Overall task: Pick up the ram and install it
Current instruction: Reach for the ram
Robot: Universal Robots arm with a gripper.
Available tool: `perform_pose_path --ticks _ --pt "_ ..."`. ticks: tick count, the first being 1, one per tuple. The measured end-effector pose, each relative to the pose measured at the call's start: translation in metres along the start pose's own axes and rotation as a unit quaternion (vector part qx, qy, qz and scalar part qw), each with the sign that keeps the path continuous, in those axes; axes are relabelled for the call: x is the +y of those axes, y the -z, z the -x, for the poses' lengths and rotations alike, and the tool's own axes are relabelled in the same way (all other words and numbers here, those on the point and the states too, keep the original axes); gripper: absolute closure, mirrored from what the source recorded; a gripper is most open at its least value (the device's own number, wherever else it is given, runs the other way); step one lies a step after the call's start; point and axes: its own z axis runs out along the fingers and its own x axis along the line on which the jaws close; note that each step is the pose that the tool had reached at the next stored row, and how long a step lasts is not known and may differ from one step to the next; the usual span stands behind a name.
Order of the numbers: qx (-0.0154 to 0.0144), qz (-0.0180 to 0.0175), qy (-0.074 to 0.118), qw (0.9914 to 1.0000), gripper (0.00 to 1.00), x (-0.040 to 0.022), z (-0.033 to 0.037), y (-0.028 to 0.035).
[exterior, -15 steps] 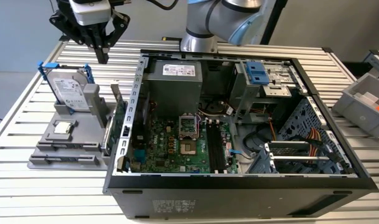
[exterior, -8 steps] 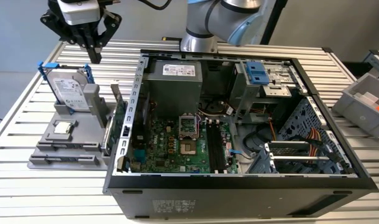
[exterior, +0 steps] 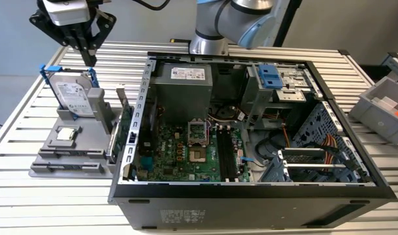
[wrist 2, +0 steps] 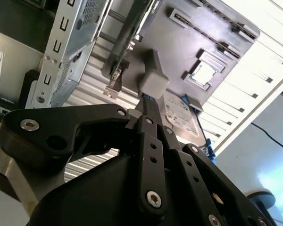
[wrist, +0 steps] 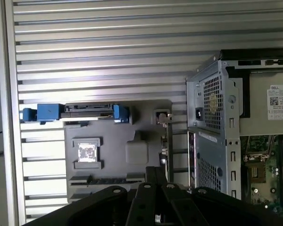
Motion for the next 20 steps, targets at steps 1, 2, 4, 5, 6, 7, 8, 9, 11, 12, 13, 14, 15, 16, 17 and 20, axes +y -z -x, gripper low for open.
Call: perform_pose_path --ticks 1,2,4,5,6,7,8,9,11,12,13,14,15,16,17,20 --pt "0.0002 0.0 0.0 1.0 1.0 -0.0001 -0.0019 0.0" --pt "0.0004 0.0 0.0 1.0 1.0 -0.0003 -0.004 0.0" --pt "0.0007 0.0 0.0 1.0 1.0 -0.0005 -0.0078 -0.0001" --pt "0.0009 -0.0001 0.0 1.0 1.0 -0.0007 -0.0099 -0.0001" --pt "0.001 -0.0001 0.0 1.0 1.0 -0.0008 -0.0119 -0.0001" --pt "0.001 0.0 0.0 1.0 1.0 -0.001 -0.014 -0.0001" --pt "0.001 0.0 0.0 1.0 1.0 -0.0011 -0.0161 -0.0001" --pt "0.001 0.0 0.0 1.0 1.0 -0.0013 -0.0182 -0.0002" --pt "0.0012 0.0 0.002 1.0 1.0 -0.0016 -0.0226 -0.0001" --pt "0.0012 0.0 0.004 0.99999 1.0 -0.0017 -0.0245 -0.0002" --pt "0.0013 0.0 0.006 0.99998 1.0 -0.0018 -0.0259 -0.0002" --pt "0.0014 0.0 0.008 0.99997 1.0 -0.0019 -0.0272 -0.0002" --pt "0.0016 0.0 0.01 0.99995 1.0 -0.002 -0.0285 -0.0002" --pt "0.0017 0.0001 0.012 0.99992 1.0 -0.002 -0.0298 -0.0002" --pt "0.0018 0.0001 0.015 0.99989 1.0 -0.0021 -0.0312 -0.0003" --pt "0.0019 0.0002 0.018 0.99983 1.0 -0.002 -0.0357 -0.0003"
